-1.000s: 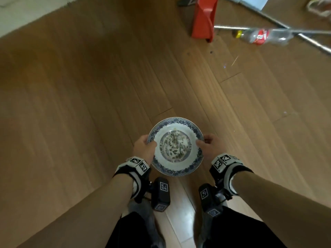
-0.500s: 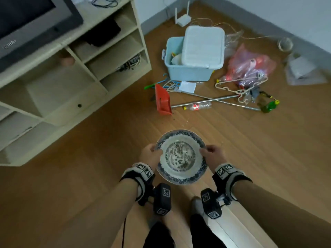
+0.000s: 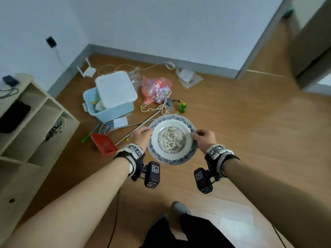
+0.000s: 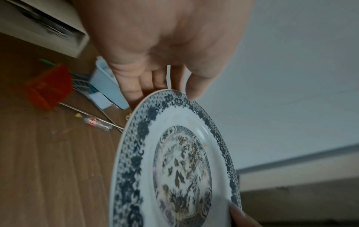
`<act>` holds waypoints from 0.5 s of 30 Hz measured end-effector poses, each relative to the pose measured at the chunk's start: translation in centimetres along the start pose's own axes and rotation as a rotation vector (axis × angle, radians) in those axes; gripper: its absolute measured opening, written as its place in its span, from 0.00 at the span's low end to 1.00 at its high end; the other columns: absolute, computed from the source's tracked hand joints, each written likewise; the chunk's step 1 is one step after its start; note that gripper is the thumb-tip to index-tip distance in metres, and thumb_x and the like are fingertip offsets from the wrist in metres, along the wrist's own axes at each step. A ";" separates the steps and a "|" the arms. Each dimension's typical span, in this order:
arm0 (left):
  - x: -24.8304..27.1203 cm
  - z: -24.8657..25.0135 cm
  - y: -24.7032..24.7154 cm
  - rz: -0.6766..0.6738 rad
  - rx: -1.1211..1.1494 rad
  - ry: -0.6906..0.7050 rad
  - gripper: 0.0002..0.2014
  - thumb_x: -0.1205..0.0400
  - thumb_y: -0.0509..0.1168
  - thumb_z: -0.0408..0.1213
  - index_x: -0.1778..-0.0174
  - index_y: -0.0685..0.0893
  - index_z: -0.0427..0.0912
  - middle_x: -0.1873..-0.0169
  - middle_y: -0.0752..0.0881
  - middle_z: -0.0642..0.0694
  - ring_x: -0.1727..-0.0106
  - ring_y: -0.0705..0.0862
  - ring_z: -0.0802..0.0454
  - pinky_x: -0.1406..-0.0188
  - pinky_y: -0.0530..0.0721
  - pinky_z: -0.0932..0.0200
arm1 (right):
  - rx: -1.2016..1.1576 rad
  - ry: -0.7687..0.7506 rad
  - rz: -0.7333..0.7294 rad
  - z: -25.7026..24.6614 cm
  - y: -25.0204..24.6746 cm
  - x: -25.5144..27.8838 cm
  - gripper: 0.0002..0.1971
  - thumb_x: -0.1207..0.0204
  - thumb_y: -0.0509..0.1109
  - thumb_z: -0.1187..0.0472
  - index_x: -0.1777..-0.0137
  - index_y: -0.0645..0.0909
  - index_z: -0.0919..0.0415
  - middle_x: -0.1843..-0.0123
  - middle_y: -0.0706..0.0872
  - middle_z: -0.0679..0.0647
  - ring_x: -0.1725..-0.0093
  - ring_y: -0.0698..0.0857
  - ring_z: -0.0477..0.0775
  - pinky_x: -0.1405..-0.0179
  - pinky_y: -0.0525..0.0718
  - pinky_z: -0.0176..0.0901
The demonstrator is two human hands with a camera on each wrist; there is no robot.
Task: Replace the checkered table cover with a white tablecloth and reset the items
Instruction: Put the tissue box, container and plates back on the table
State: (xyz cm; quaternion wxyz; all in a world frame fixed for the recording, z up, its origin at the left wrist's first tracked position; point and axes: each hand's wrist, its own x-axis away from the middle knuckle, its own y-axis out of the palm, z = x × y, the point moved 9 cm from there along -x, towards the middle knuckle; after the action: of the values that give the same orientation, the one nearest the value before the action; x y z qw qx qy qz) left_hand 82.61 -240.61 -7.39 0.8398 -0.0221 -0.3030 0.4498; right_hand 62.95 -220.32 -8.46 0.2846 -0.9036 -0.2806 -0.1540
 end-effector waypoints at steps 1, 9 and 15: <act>0.1 1.1 1.6 -0.054 -0.021 0.024 0.05 0.19 0.66 0.34 0.59 0.86 0.44 0.67 0.83 0.41 0.63 0.77 0.44 0.63 0.76 0.54 | -0.026 0.019 0.040 0.7 -2.0 0.9 0.07 0.21 0.74 0.60 0.51 0.86 0.64 0.54 0.91 0.60 0.54 0.90 0.60 0.52 0.91 0.57; 6.8 7.2 16.8 -0.478 -0.194 0.099 0.17 0.19 0.66 0.35 0.36 0.84 0.32 0.41 0.87 0.33 0.49 0.83 0.45 0.38 0.85 0.41 | -0.310 0.249 0.325 9.4 -16.3 9.7 0.07 0.20 0.73 0.63 0.56 0.81 0.67 0.53 0.88 0.65 0.53 0.90 0.63 0.52 0.91 0.61; 17.8 9.2 27.6 -0.724 -0.294 0.206 0.06 0.16 0.63 0.36 0.51 0.85 0.40 0.59 0.86 0.44 0.59 0.84 0.48 0.56 0.83 0.54 | -0.573 0.350 0.579 17.4 -26.5 19.0 0.10 0.19 0.72 0.66 0.63 0.80 0.63 0.58 0.88 0.61 0.57 0.89 0.60 0.53 0.91 0.59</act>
State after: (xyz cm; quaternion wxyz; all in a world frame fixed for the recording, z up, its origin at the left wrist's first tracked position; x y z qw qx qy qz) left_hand 64.59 -212.72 0.29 0.9579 -0.0789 -0.2666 0.0722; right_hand 64.37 -183.80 -2.56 0.0973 -0.9478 0.0906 -0.2899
